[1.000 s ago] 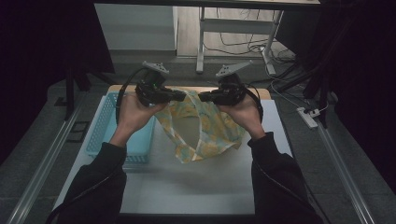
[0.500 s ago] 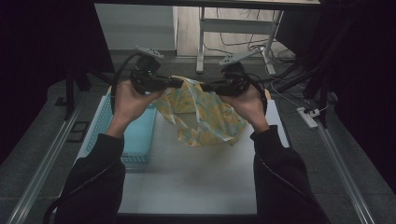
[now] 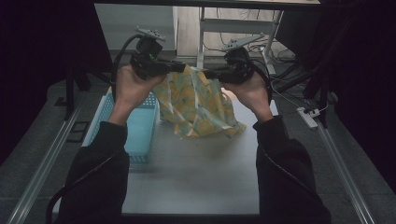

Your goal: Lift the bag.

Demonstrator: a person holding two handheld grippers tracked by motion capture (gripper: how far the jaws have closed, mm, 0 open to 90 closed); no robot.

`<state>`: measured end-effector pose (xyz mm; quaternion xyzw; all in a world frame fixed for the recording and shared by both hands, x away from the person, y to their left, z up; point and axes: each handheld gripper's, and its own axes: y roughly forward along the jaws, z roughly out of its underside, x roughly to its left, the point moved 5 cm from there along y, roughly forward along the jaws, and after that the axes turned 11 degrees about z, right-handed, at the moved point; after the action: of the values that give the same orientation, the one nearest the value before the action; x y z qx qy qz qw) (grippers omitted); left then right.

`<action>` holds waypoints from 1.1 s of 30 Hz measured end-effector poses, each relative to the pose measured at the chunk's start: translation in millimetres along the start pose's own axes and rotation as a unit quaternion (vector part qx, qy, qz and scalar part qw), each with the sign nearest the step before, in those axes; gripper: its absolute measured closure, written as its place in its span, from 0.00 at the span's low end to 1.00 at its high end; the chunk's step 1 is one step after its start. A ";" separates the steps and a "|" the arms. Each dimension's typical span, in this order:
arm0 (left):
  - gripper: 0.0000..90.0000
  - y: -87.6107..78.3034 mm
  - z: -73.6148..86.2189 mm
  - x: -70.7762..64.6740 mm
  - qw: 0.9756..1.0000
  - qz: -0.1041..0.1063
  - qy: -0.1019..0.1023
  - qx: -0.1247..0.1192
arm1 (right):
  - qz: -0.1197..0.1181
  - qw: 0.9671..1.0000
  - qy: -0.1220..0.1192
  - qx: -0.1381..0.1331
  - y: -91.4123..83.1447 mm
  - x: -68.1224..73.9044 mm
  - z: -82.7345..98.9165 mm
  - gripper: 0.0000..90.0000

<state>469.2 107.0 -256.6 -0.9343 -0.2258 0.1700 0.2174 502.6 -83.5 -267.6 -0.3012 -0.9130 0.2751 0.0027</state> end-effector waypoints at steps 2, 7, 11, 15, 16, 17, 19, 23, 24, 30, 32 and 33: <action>0.99 -1.5 -3.7 0.4 1.000 -0.001 -0.002 -0.004 | 0.001 1.000 -0.001 -0.001 -1.6 0.0 -3.1 1.00; 0.99 -4.6 -11.2 0.8 1.000 -0.006 -0.005 -0.011 | 0.008 1.000 -0.006 -0.006 -4.7 0.2 -10.1 1.00; 0.99 -1.2 -11.2 3.4 1.000 -0.018 -0.002 -0.009 | 0.011 1.000 -0.008 -0.006 -4.8 0.5 -12.1 1.00; 0.99 5.3 -7.5 10.5 1.000 -0.022 -0.003 -0.005 | 0.013 1.000 -0.008 0.000 0.7 -0.1 -8.5 1.00; 0.99 6.9 -6.7 12.4 1.000 -0.025 -0.002 -0.005 | 0.014 1.000 -0.007 0.001 2.3 -0.4 -7.6 1.00; 0.99 8.2 -6.0 14.1 1.000 -0.027 -0.003 -0.005 | 0.015 1.000 -0.007 0.002 3.7 -0.9 -6.8 1.00; 0.99 11.5 -4.4 17.5 1.000 -0.028 -0.001 -0.005 | 0.019 1.000 -0.009 0.005 6.2 -1.7 -5.4 1.00; 0.98 22.5 1.1 25.6 0.999 -0.036 -0.005 0.003 | 0.026 1.000 -0.009 0.010 12.3 -3.9 -1.8 1.00; 0.98 24.6 2.2 26.8 0.999 -0.035 -0.005 0.006 | 0.026 1.000 -0.007 0.012 14.8 -4.2 0.6 1.00; 0.98 35.7 8.5 31.1 0.999 -0.037 -0.006 0.023 | 0.029 0.999 -0.003 0.026 24.9 -6.2 10.7 0.99; 0.97 36.1 9.0 31.8 0.999 -0.038 -0.006 0.020 | 0.029 0.999 0.001 0.025 25.6 -7.2 12.1 0.99; 0.95 36.0 9.2 32.3 0.999 -0.037 -0.007 0.019 | 0.028 0.999 0.002 0.026 25.5 -7.7 12.7 0.99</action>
<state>505.1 97.1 -288.9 -0.9197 -0.2585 0.1728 0.2397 520.7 -77.1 -290.0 -0.3273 -0.8968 0.2977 0.0042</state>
